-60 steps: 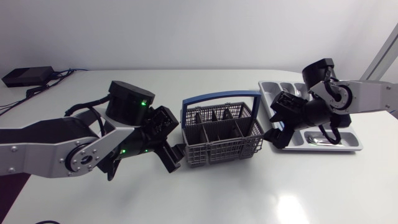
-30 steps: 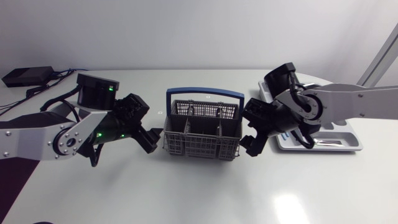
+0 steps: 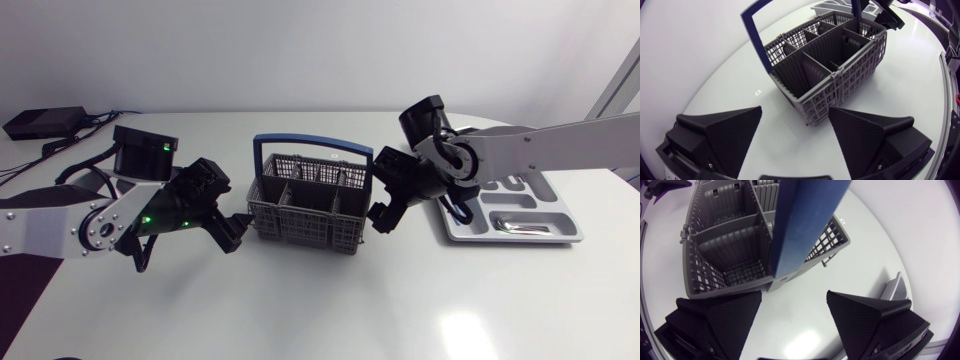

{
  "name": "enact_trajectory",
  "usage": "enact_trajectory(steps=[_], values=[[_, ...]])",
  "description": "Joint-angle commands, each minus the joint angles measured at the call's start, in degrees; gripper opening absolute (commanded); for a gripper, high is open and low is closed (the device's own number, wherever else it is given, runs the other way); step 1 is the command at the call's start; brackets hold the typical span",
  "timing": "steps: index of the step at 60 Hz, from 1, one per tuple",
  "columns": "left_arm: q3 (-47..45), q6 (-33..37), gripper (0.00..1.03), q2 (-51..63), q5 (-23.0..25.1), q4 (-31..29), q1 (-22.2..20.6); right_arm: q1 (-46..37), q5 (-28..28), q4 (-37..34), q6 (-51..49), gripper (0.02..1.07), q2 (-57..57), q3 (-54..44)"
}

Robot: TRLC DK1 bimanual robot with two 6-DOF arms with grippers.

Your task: Unload the cutlery basket into the drawer organizer.

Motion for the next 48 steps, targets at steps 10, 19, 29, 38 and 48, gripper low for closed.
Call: enact_trajectory(steps=[10, 19, 29, 38, 48], values=[[0.1, 1.8, 0.94, -2.4, 2.4, -0.4, 4.7, -1.9, 0.7, 1.0, 1.6, 0.96, 0.4, -0.9], [1.3, 0.7, 0.81, -1.8, 3.7, -0.5, 7.2, -2.2, 0.7, 1.5, 1.8, 0.87, -1.2, -2.6], [7.3, -2.5, 0.42, 7.0, 3.8, -0.2, 8.6, -1.8, 0.1, 3.3, 3.2, 0.41, -2.3, -3.7], [11.1, -2.9, 0.24, 13.9, 4.2, 0.4, 8.1, -0.8, -1.4, 4.6, 4.8, 0.22, -4.2, -5.1], [11.4, -2.9, 0.23, 16.4, 4.2, 0.6, 6.0, 1.2, -2.4, 6.1, 7.0, 0.19, -3.9, -5.9]])
